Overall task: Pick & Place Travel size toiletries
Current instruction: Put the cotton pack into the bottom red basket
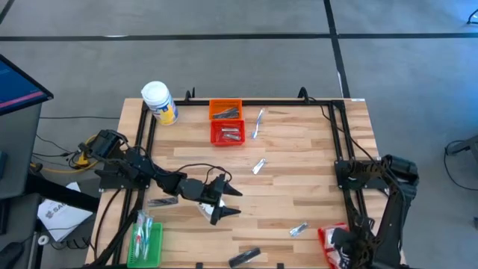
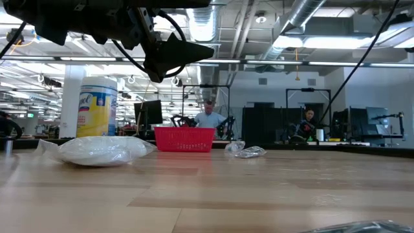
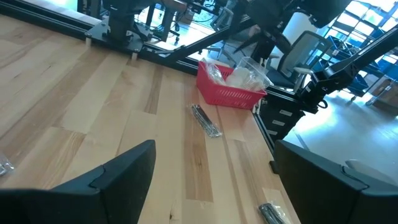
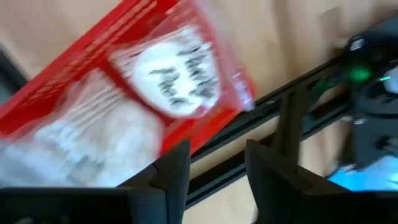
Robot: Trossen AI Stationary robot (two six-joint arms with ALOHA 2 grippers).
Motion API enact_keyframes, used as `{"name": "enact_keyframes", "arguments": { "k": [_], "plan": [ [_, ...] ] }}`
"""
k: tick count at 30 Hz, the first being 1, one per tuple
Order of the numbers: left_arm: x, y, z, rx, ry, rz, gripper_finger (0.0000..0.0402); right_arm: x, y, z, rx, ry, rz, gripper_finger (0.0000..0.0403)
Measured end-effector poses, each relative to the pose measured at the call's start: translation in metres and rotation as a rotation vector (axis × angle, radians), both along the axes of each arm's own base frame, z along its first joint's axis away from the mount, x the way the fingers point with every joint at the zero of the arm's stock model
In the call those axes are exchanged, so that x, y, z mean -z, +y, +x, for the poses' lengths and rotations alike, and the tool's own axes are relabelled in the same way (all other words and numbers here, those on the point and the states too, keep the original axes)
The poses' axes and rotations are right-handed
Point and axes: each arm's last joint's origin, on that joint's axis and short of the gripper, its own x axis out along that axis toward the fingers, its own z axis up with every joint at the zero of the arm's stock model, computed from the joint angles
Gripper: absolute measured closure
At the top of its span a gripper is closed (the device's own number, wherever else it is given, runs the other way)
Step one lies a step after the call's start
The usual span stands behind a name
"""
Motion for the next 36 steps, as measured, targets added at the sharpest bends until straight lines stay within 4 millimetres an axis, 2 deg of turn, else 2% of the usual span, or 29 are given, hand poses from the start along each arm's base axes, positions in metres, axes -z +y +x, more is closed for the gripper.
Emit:
{"name": "enact_keyframes", "arguments": {
  "k": [11, 14, 19, 23, 32, 36],
  "plan": [
    [0.000, 0.000, 0.000, 0.004, -0.002, 0.015, 0.0082, -0.003, -0.013, 0.020, -0.137, -0.153, -0.111, 0.0396],
    [0.000, -0.001, 0.000, 0.005, -0.002, 0.015, 0.0082, -0.005, -0.024, 0.018, -0.156, -0.192, -0.137, 0.0400],
    [0.000, -0.001, 0.000, 0.006, -0.002, 0.015, 0.0082, 0.014, -0.051, 0.008, -0.103, -0.084, -0.146, 0.0402],
    [0.000, -0.001, 0.000, 0.006, -0.002, 0.015, 0.0082, 0.021, -0.069, 0.004, -0.083, -0.113, -0.011, 0.0402],
    [0.000, -0.001, 0.000, 0.006, 0.001, 0.020, 0.0082, 0.006, -0.109, -0.008, -0.120, -0.317, 0.221, 0.0403],
    [0.000, -0.001, 0.000, 0.006, 0.001, 0.020, 0.0082, 0.004, -0.119, -0.014, -0.109, -0.397, 0.395, 0.0403]
  ]
}}
